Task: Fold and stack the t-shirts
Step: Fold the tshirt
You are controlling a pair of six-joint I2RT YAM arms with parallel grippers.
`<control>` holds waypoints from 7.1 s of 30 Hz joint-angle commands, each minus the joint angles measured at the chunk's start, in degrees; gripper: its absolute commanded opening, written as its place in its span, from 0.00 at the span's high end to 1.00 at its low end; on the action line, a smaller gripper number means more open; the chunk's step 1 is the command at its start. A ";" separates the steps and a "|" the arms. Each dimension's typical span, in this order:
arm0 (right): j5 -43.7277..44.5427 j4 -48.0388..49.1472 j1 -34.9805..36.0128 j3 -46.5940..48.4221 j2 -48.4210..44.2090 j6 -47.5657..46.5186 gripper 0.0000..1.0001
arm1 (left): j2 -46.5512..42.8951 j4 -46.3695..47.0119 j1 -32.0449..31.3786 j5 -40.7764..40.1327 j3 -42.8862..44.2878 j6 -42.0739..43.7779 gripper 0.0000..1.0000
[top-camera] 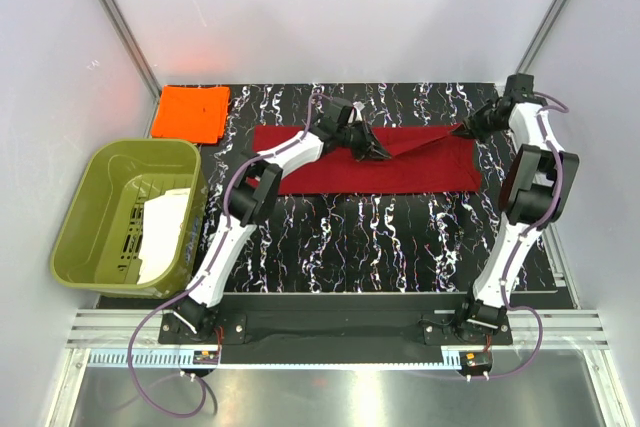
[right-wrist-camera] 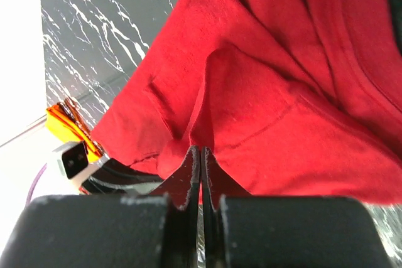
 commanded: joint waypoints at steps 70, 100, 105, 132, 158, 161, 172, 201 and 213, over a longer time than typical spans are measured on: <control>9.08 -2.52 -1.21 -16.20 -16.34 -9.34 0.62 | -9.12 -1.25 -3.64 -16.53 -10.20 14.30 1.00; 7.85 -1.55 -1.12 -18.13 -16.69 -8.37 0.63 | 0.01 1.74 -2.06 -14.17 -0.81 12.45 1.00; 7.93 -1.20 -1.03 -19.36 -16.96 -8.20 0.63 | 0.45 3.24 -1.88 -13.73 0.07 13.25 1.00; 15.76 -2.71 -2.09 -26.21 -17.91 0.32 0.31 | -19.38 -32.78 5.14 -8.35 1.49 31.06 0.62; 24.91 3.99 -2.26 7.33 10.98 -1.52 0.87 | -49.57 -42.55 6.83 -41.57 -39.15 51.03 0.46; 22.62 0.84 -2.18 19.27 16.87 -2.75 0.57 | -43.96 -42.46 3.31 -43.34 -35.89 54.37 0.45; 21.67 -9.56 -1.83 -0.22 -10.95 -5.03 0.00 | -34.80 -41.32 -6.98 -47.39 -32.81 55.35 0.42; 17.68 -9.55 8.11 -26.84 -33.42 -8.55 0.08 | -29.34 -40.70 -21.45 -27.19 -31.84 44.47 1.00; 20.76 -6.92 0.03 -3.65 -9.43 -11.17 0.07 | -35.22 -39.21 -31.95 -12.40 -22.61 41.72 0.21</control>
